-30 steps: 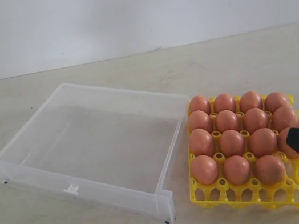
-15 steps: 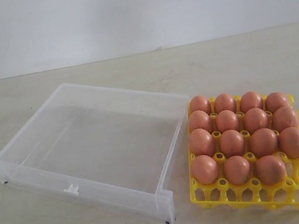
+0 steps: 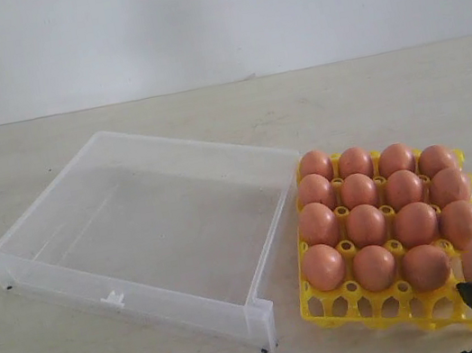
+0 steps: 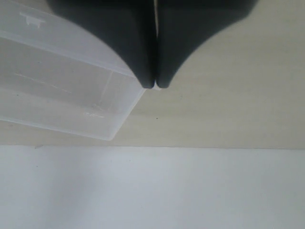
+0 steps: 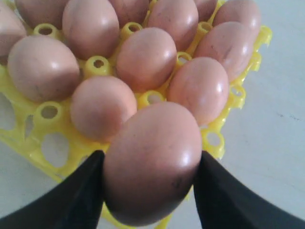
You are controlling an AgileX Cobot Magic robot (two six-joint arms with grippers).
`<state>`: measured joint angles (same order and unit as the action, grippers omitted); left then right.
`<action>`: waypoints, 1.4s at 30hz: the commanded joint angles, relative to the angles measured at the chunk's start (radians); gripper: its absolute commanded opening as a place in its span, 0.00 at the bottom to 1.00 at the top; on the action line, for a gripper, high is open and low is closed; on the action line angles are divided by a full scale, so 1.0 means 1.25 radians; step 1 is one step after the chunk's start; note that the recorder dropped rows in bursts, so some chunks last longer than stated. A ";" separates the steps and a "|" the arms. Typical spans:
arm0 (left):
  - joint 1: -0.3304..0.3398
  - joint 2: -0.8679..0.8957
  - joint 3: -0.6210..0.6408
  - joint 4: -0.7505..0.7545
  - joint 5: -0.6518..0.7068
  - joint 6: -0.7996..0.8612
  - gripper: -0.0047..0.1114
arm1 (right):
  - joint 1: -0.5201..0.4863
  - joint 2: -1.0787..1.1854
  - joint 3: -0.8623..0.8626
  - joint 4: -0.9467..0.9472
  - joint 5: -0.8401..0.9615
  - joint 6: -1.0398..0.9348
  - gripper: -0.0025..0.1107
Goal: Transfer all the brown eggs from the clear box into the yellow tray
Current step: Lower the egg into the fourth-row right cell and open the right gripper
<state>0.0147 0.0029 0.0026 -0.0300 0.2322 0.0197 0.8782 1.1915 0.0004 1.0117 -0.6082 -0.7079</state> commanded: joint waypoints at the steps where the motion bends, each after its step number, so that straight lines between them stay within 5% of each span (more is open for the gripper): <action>1: -0.003 -0.002 -0.002 -0.004 0.000 0.000 0.00 | 0.000 0.065 0.000 -0.059 -0.078 0.045 0.02; 42: -0.003 -0.002 -0.002 -0.004 0.000 0.000 0.00 | -0.002 0.247 -0.013 -0.091 -0.248 0.169 0.02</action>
<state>0.0147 0.0029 0.0026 -0.0300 0.2322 0.0197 0.8782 1.4948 -0.0131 0.9060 -0.8606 -0.5045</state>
